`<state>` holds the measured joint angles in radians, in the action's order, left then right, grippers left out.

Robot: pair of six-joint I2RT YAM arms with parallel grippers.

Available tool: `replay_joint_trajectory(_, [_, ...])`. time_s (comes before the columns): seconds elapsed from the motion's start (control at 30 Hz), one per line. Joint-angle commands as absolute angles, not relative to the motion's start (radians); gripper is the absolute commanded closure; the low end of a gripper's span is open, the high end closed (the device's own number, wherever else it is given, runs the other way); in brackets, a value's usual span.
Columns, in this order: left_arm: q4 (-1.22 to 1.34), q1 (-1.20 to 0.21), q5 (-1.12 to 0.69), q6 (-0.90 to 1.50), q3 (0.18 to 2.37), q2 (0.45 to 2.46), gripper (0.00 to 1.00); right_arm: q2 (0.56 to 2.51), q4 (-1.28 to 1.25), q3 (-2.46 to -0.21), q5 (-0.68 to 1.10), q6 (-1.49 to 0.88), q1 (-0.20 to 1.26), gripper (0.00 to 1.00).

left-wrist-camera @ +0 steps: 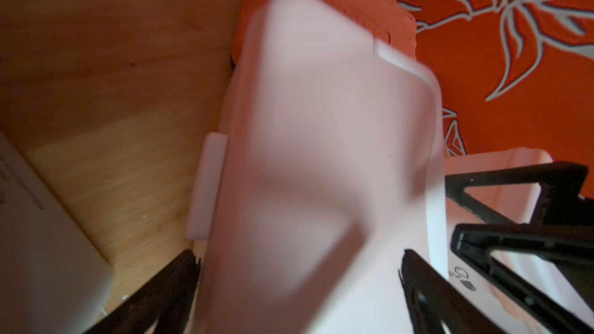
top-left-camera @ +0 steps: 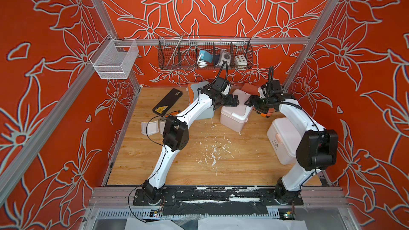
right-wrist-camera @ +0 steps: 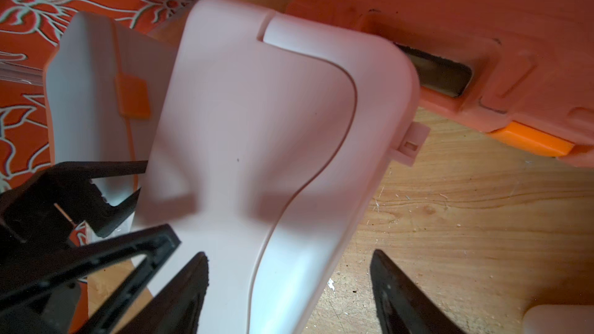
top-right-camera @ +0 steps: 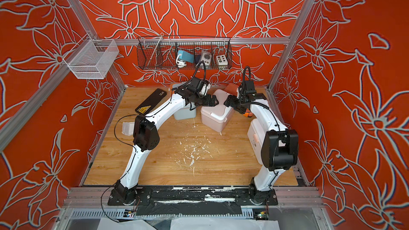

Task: Open first aid kits and take out gauze
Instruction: Move the first aid kit to the center of the board.

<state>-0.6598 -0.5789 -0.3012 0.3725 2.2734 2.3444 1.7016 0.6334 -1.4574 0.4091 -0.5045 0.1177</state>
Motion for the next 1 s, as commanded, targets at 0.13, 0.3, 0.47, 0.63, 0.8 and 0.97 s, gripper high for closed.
replay_joint_trajectory(0.13, [-0.560,-0.654,-0.383,0.376,2.077,2.204,0.06,1.684,0.682,-1.454,0.474,-0.448,0.114,0.22])
replay_joint_trajectory(0.3, [-0.464,-0.714,-0.394,0.414,1.894,2.094,0.06,1.634,0.703,-1.384,0.509,-0.406,0.115,0.24])
replay_joint_trajectory(0.47, [-0.408,-0.768,-0.377,0.441,1.722,1.983,0.07,1.543,0.715,-1.273,0.531,-0.391,0.129,0.27])
replay_joint_trajectory(0.63, [-0.290,-0.781,-0.393,0.497,1.447,1.807,0.07,1.423,0.722,-1.156,0.529,-0.388,0.188,0.29])
replay_joint_trajectory(0.8, [-0.179,-0.793,-0.425,0.565,1.192,1.624,0.07,1.308,0.741,-1.043,0.515,-0.392,0.281,0.29])
replay_joint_trajectory(0.97, [-0.097,-0.820,-0.412,0.641,0.996,1.447,0.06,1.213,0.803,-1.012,0.434,-0.403,0.336,0.28])
